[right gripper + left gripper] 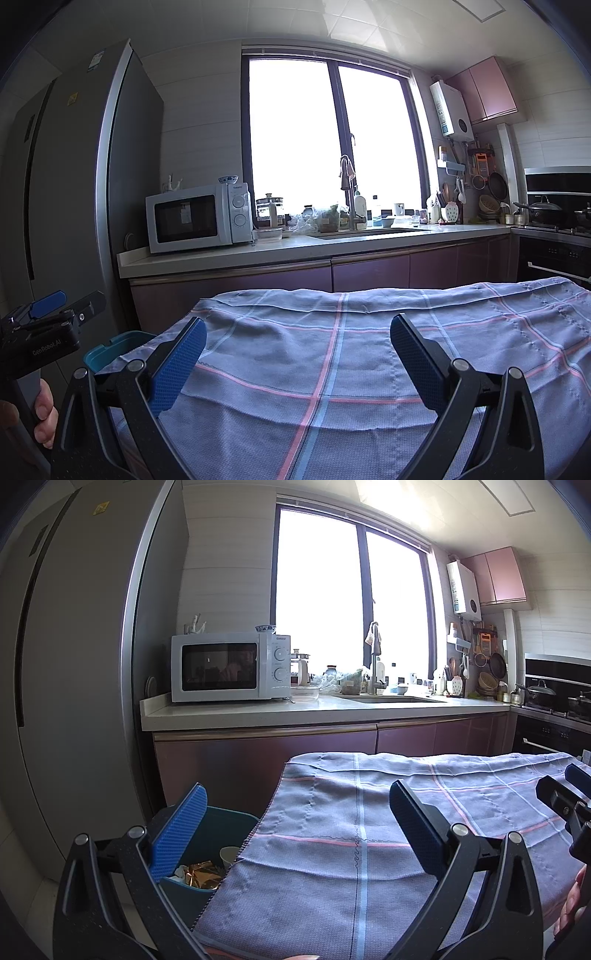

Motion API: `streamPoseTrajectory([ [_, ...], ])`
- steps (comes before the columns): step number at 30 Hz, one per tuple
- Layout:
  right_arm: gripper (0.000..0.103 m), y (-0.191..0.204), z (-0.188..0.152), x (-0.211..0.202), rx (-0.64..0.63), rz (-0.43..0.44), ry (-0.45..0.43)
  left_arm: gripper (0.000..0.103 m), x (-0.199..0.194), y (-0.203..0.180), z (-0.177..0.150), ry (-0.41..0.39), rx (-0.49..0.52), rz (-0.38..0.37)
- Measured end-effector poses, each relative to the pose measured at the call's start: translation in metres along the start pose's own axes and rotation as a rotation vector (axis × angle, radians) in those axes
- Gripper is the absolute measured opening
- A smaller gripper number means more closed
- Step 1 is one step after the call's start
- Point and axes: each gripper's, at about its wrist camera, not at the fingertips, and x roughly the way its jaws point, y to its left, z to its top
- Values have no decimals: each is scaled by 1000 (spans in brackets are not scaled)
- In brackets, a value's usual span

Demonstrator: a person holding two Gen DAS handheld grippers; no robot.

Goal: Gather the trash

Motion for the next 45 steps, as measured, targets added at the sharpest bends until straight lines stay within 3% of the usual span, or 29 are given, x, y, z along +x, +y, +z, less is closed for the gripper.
streamPoseTrajectory([
  [45,96,3,2,-2,8,-14,0,97,0,0,1,3,-1,0],
])
